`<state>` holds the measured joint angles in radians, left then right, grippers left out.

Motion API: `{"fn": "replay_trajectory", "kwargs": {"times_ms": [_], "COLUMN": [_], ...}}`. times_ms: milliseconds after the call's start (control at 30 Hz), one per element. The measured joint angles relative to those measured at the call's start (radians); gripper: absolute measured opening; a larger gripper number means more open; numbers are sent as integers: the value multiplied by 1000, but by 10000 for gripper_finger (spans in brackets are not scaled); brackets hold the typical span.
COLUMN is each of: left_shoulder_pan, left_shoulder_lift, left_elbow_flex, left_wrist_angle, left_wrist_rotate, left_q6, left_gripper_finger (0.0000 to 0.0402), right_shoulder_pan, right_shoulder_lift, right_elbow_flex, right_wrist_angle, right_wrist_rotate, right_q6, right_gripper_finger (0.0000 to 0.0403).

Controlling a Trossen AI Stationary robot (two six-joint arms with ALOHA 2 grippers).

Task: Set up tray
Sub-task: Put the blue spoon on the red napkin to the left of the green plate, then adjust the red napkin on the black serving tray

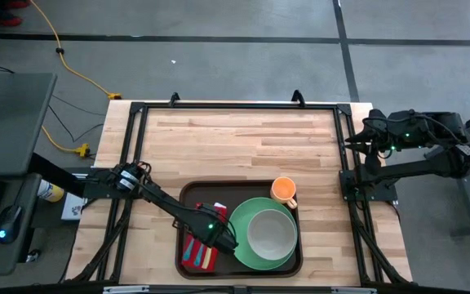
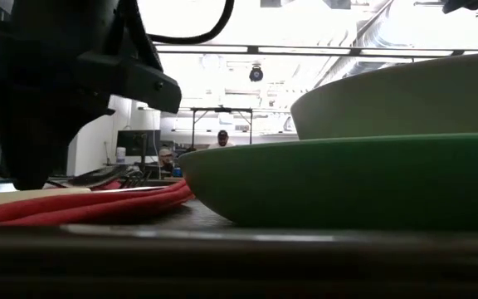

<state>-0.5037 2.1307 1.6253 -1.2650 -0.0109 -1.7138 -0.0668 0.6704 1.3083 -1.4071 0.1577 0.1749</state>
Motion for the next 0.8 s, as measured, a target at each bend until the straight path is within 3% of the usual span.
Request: {"fn": "replay_trajectory", "kwargs": {"times_ms": [200, 567, 800], "left_shoulder_pan": [0, 0, 0], "left_shoulder_lift": [0, 0, 0], "left_elbow_flex": [0, 0, 38], "left_wrist_angle": [32, 38, -42], "left_wrist_rotate": [0, 0, -6], "left_q6": [2, 7, 6], "left_gripper_finger": [62, 24, 39], "right_shoulder_pan": [0, 0, 0], "right_shoulder_lift": [0, 0, 0], "right_elbow_flex": [0, 0, 0], "right_wrist_angle": [1, 1, 1], "right_wrist_rotate": [0, 0, 0], "right_q6": [0, 0, -9], "right_gripper_finger": [67, 67, 67]}}
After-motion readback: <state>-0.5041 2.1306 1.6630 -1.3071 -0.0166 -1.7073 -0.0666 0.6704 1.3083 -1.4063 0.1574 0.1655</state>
